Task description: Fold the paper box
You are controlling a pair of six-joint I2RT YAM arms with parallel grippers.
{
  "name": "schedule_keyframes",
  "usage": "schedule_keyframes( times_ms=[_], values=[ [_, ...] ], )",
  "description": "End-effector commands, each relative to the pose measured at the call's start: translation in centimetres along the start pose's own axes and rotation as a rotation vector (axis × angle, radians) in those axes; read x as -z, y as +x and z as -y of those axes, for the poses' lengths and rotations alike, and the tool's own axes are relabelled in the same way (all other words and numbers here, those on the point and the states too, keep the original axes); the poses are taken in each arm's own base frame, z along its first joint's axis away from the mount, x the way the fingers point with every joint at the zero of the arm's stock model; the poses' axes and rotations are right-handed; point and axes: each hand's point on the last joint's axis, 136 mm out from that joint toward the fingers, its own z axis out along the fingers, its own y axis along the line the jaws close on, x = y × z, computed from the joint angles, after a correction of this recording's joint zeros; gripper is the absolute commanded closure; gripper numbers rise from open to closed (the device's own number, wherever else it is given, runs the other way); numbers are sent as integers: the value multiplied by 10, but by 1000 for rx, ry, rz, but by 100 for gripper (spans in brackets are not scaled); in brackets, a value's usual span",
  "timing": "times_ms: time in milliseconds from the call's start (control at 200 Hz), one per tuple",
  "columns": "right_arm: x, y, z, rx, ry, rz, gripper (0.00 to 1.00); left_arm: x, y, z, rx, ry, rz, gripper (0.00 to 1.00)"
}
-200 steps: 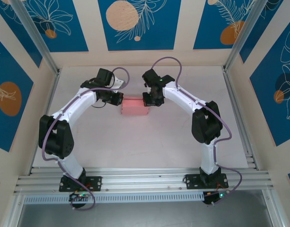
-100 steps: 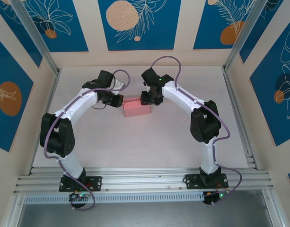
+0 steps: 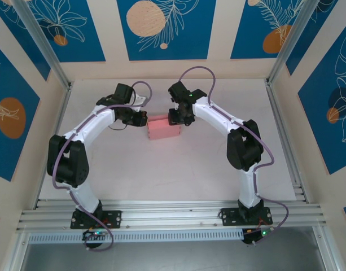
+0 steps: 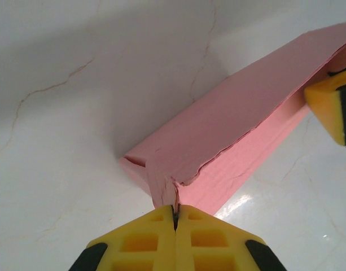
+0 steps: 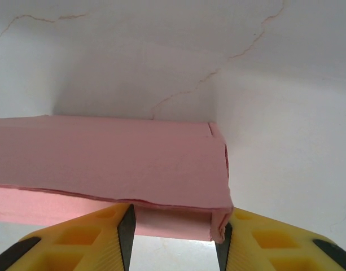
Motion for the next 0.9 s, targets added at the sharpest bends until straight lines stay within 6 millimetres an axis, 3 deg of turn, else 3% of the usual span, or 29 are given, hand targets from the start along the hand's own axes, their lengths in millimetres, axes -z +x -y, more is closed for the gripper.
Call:
schedule_keyframes(
  times_ms=[0,180,540,755,895],
  values=[
    [-20,15,2,26,28,-55,57,2,-4,12,83,101,27,100],
    [-20,14,0,41,25,-51,60,3,-2,18,128,147,31,97],
    [-17,13,-5,39,11,-43,60,2,15,-10,71,-20,17,58],
    [-19,12,-8,39,4,-45,60,0,19,-14,-17,-85,33,59],
    [-20,12,-9,41,3,-48,61,0,10,-10,-124,-108,90,60]
  ],
)
